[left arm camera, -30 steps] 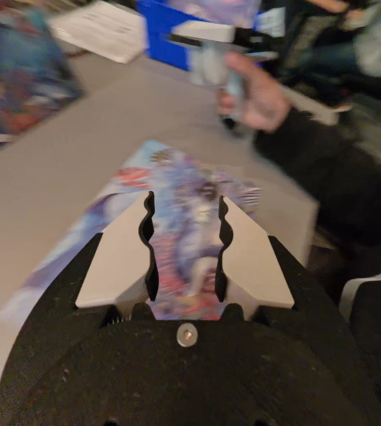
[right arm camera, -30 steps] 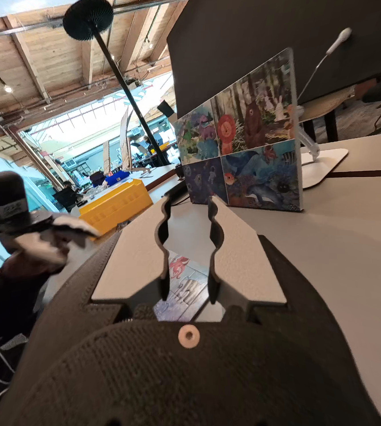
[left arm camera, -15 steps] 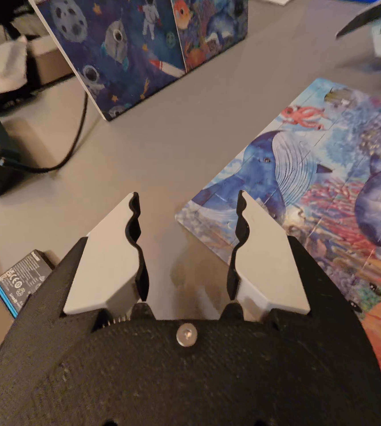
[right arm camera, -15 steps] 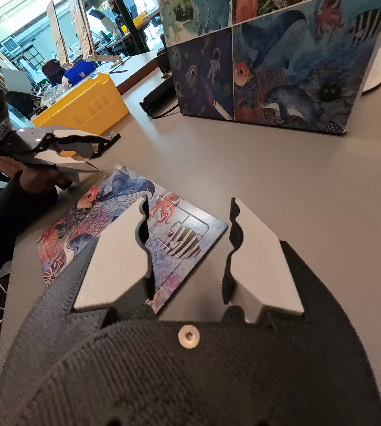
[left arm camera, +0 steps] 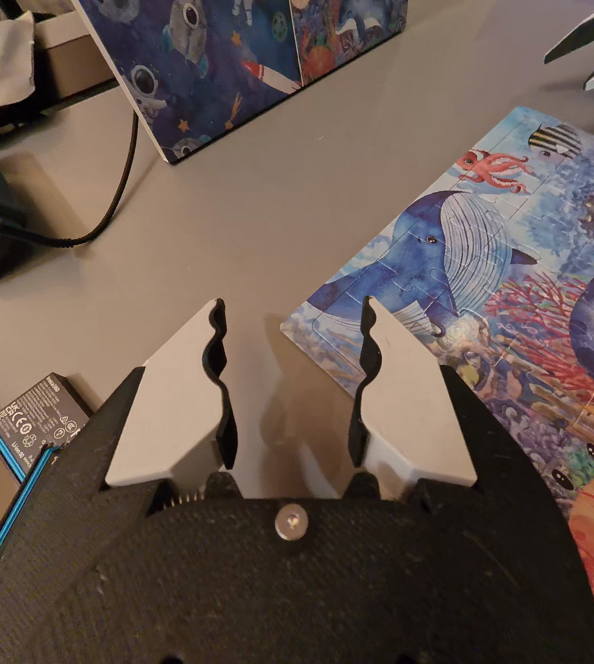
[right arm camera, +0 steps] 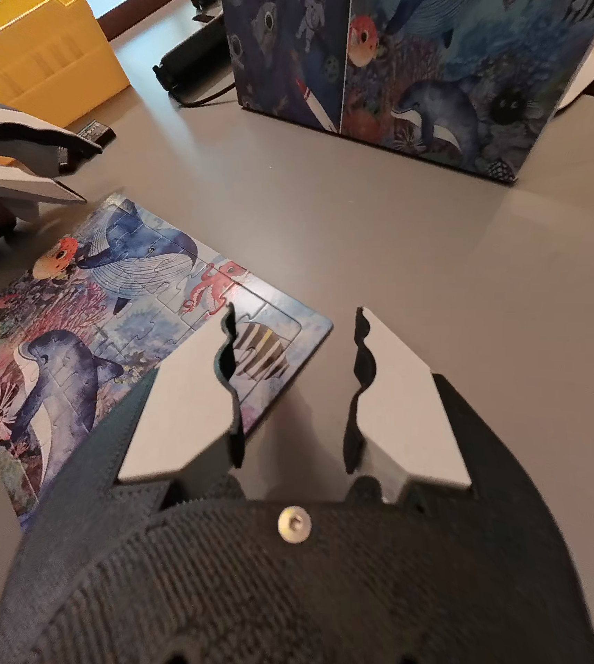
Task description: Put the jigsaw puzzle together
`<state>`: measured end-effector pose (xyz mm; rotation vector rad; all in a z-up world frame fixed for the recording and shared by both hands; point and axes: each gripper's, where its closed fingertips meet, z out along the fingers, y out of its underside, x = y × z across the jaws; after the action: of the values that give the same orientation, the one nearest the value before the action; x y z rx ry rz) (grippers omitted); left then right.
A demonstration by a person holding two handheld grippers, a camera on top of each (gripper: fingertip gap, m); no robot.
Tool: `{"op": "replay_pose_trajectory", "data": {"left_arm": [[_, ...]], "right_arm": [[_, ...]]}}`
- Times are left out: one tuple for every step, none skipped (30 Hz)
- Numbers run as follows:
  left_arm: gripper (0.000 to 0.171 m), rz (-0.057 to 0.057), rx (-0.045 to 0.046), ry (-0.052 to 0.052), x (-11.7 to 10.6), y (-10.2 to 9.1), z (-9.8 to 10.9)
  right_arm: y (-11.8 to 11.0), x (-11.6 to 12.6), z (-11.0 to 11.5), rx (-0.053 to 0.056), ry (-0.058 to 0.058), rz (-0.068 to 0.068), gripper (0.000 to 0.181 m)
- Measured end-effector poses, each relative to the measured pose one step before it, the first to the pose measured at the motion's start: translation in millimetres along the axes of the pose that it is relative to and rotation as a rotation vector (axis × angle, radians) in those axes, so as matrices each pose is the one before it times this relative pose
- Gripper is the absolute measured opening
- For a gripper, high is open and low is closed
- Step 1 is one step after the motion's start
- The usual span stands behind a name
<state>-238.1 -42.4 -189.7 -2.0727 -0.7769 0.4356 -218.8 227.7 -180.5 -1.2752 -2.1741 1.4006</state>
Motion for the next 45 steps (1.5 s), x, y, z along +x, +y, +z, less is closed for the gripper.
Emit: {"op": "replay_pose_trajectory", "data": {"left_arm": [[0.075, 0.0041, -0.00696, -0.0034, 0.03, 0.77, 0.81], [0.075, 0.0000, -0.00426, -0.0020, -0.24, 0.47, 0.39], [0.075, -0.0071, -0.00430, -0.0048, -1.31, 0.74, 0.07], [0.075, -0.0174, -0.00767, -0.0149, -3.52, 1.69, -0.26], [0.075, -0.0241, -0.00733, -0.0200, -5.38, 1.87, -0.66], [0.075, -0.0265, -0.00085, -0.0128, -5.24, 1.04, -1.18], [0.074, -0.0280, 0.00411, -0.0001, -3.71, 0.27, -1.22], [0.074, -0.0275, 0.00397, 0.0089, -2.35, -0.06, -1.02], [0.074, -0.0224, 0.00194, 0.0140, -0.77, 0.20, -0.61], [0.074, -0.0142, 0.00089, 0.0162, 0.54, 0.00, -0.18], [0.074, -0.0062, 0.00298, 0.0142, 1.36, -0.50, -0.05], [0.073, 0.0009, 0.00647, 0.0088, 1.37, -1.21, -0.30], [0.073, 0.0068, 0.01133, 0.0021, 1.00, -2.07, -0.73], [0.073, 0.0093, 0.01185, -0.0042, 0.18, -2.20, -1.15], [0.073, 0.0077, 0.01018, -0.0064, -0.45, -1.66, -0.94], [0.072, 0.0030, 0.00721, -0.0044, -0.56, -1.24, -0.76], [0.072, -0.0016, 0.00450, 0.0004, -0.32, -0.58, -0.39], [0.072, -0.0055, 0.00059, -0.0015, -0.88, -0.07, -0.15], [0.073, -0.0072, -0.00117, -0.0038, -1.10, 0.33, -0.52], [0.074, -0.0074, -0.00027, -0.0015, 0.14, -0.18, -1.75], [0.076, -0.0085, 0.00178, -0.0023, 1.31, -0.37, -3.38], [0.079, -0.0072, 0.00103, -0.0062, 2.08, 0.56, -4.44], [0.080, -0.0043, -0.00295, -0.0120, 2.33, 2.66, -4.80], [0.083, -0.0008, -0.01563, -0.0093, 3.39, 6.32, -4.56], [0.088, 0.0005, -0.02607, 0.0015, 5.69, 8.92, -4.24], [0.092, -0.0003, -0.02510, 0.0125, 8.02, 9.69, -4.21], [0.094, 0.0007, -0.01719, 0.0136, 8.37, 8.58, -4.27], [0.095, 0.0038, -0.01020, 0.0091, 7.24, 6.98, -4.23], [0.095, 0.0045, -0.00672, 0.0075, 6.01, 5.47, -3.88], [0.095, 0.0005, -0.00586, 0.0067, 4.43, 3.59, -3.04], [0.096, -0.0015, 0.00087, 0.0169, 4.49, -0.41, -1.29], [0.097, -0.0064, -0.00234, 0.0237, 3.98, -2.54, -0.32], [0.098, -0.0072, 0.00537, 0.0111, 1.01, -3.71, 0.38], [0.097, -0.0040, 0.01219, -0.0022, -1.74, -4.32, 0.88], [0.095, 0.0002, 0.00983, -0.0082, -2.86, -3.07, 1.55], [0.095, 0.0004, 0.00026, -0.0152, -4.07, -0.96, 2.19], [0.095, 0.0041, -0.00606, -0.0137, -3.29, 0.27, 2.19], [0.095, 0.0083, -0.00511, -0.0129, -2.35, 0.72, 1.59], [0.096, 0.0105, -0.00053, -0.0147, -1.94, 0.34, 0.91], [0.096, 0.0121, 0.00216, -0.0156, -1.46, 0.16, 0.13], [0.096, 0.0129, 0.00201, -0.0149, -1.11, 0.13, -0.31], [0.096, 0.0119, 0.00045, -0.0132, -0.90, -0.16, -0.64], [0.096, 0.0113, 0.00066, -0.0110, -0.44, -0.65, -0.72], [0.097, 0.0107, 0.00197, -0.0091, -0.11, -1.42, -0.73], [0.097, 0.0104, 0.00311, -0.0057, 0.62, -2.20, -0.52]], "right_arm": [[1.07, -1.04, 1.25, -0.0050, -0.0039, 0.0002, 0.067], [1.39, -0.86, 1.34, -0.0069, -0.0037, 0.0003, 0.067], [1.50, -0.94, 1.19, -0.0103, -0.0034, -0.0013, 0.068], [1.30, -0.59, 1.01, -0.0097, -0.0010, -0.0018, 0.070], [1.15, -0.38, 0.68, -0.0077, 0.0007, 0.0001, 0.071], [1.15, -0.30, 0.65, -0.0071, 0.0000, 0.0020, 0.073], [0.98, -0.01, 0.51, -0.0066, 0.0003, 0.0022, 0.074], [0.64, 0.20, 0.33, -0.0043, 0.0014, 0.0012, 0.075], [0.27, 0.26, 0.04, -0.0019, 0.0019, 0.0002, 0.076], [0.61, 1.17, -0.22, -0.0038, 0.0070, -0.0023, 0.077], [1.74, 3.44, -0.67, -0.0122, 0.0221, -0.0100, 0.078], [2.26, 5.50, -1.50, -0.0177, 0.0371, -0.0195, 0.079], [0.81, 5.77, -2.26, -0.0117, 0.0403, -0.0236, 0.080], [-1.04, 4.17, -2.71, 0.0007, 0.0303, -0.0187, 0.080], [-2.68, 1.81, -2.89, 0.0118, 0.0136, -0.0074, 0.080], [-3.71, -0.23, -2.82, 0.0187, -0.0018, 0.0038, 0.080], [-4.04, -1.47, -2.66, 0.0212, -0.0100, 0.0095, 0.080], [-3.53, -1.39, -2.20, 0.0193, -0.0096, 0.0085, 0.080], [-2.18, -0.68, -1.64, 0.0127, -0.0040, 0.0036, 0.080], [-0.37, 0.42, -1.00, 0.0035, 0.0038, -0.0013, 0.080], [1.75, 1.48, -0.55, -0.0039, 0.0117, -0.0062, 0.078], [3.20, 1.33, -0.40, -0.0098, 0.0168, -0.0167, 0.073], [3.66, 1.17, -0.83, -0.0121, 0.0268, -0.0282, 0.070], [3.80, 0.64, -1.02, -0.0101, 0.0333, -0.0345, 0.069], [4.01, -1.95, -0.99, -0.0077, 0.0227, -0.0318, 0.069], [3.72, -5.29, -0.98, -0.0039, 0.0029, -0.0166, 0.069], [3.00, -7.56, -0.78, -0.0002, -0.0153, 0.0025, 0.072], [2.56, -7.99, -0.61, 0.0020, -0.0232, 0.0155, 0.074], [2.46, -6.51, -0.62, 0.0007, -0.0195, 0.0193, 0.077], [2.89, -3.77, -0.56, -0.0087, -0.0080, 0.0137, 0.079], [2.08, -1.23, -0.77, -0.0070, 0.0040, 0.0056, 0.082], [0.56, 0.52, -0.79, 0.0005, 0.0103, 0.0019, 0.083], [-0.45, 1.50, -0.92, 0.0056, 0.0107, 0.0038, 0.083], [-0.53, 1.94, -0.83, 0.0055, 0.0079, 0.0082, 0.083], [0.05, 2.65, -0.83, 0.0028, 0.0068, 0.0096, 0.083], [0.78, 4.25, -0.99, -0.0002, 0.0142, 0.0055, 0.083], [1.46, 5.75, -1.23, -0.0033, 0.0253, -0.0032, 0.083], [1.75, 6.39, -1.25, -0.0049, 0.0315, -0.0092, 0.084], [1.74, 6.10, -1.27, -0.0040, 0.0304, -0.0082, 0.085], [1.23, 4.77, -1.29, -0.0013, 0.0226, -0.0038, 0.086], [0.50, 3.41, -1.16, 0.0023, 0.0150, 0.0010, 0.087], [-0.20, 2.78, -1.23, 0.0054, 0.0115, 0.0031, 0.089], [-0.53, 2.72, -1.18, 0.0070, 0.0118, 0.0018, 0.090], [-0.52, 2.87, -0.99, 0.0061, 0.0138, -0.0009, 0.092], [-0.03, 3.30, -0.81, 0.0032, 0.0172, -0.0018, 0.093]]}}
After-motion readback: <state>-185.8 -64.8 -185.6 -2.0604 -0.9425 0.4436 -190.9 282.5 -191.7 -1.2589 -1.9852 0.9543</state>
